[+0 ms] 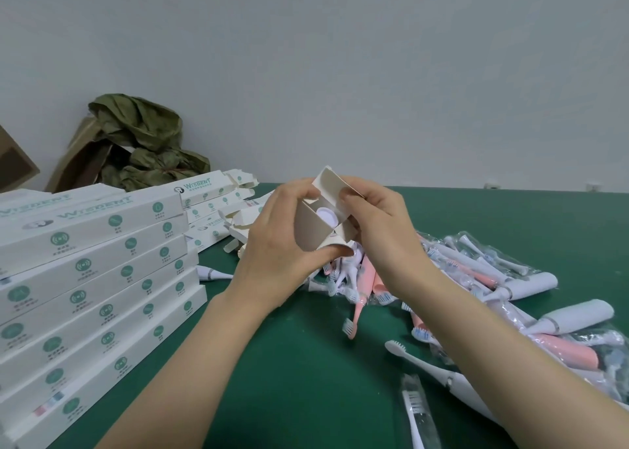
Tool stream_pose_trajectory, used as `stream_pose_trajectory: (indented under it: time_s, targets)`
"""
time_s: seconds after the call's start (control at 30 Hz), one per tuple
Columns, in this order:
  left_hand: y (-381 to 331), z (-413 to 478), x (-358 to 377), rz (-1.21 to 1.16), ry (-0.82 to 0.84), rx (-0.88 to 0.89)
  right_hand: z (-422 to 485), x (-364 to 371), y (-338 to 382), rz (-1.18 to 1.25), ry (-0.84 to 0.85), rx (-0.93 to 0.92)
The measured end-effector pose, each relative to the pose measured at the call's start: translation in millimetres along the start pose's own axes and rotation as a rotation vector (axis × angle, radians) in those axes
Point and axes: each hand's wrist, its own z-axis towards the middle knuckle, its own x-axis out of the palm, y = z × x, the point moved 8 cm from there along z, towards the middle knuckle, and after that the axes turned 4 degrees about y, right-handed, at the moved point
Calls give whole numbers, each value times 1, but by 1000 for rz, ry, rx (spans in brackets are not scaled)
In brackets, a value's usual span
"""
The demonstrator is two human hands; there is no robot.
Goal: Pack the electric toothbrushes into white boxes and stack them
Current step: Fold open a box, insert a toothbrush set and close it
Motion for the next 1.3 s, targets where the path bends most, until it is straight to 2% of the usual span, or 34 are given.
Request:
stream_pose_trajectory:
  time_s: [0.13,0.37,0.43,0.5,0.6,0.7,0.77,0.93,1.17,1.3]
  targets:
    - [-5,-4,-7,-22,-154,-31,-2,6,1,77,32,-5]
    - [-15,-3,-3,-52,-227,-125,-16,12,14,-249,25,-161]
    - [-13,-1,-1,-71,-202,-180,-16,11,11,-306,6,-152]
    - [-11,0,11,-112,-76,-203,-14,8,8,-314,-11,-147]
    - [3,-3,17,53,9,-191,-12,-2,4,-330,-81,-134]
    - [33,-9,15,156,30,-317,-9,-10,-5,-347,-118,-89]
    - [43,-13,15,119,18,-334,-8,-10,-9,-362,-97,-79]
    - [47,-15,16,119,-39,-337,-8,-11,-14,-572,-87,-167]
    - [43,-14,16,145,-36,-332,-8,-12,-20,-543,-70,-156]
    - [41,-13,13,127,-79,-316,-12,3,-22,-670,7,-223]
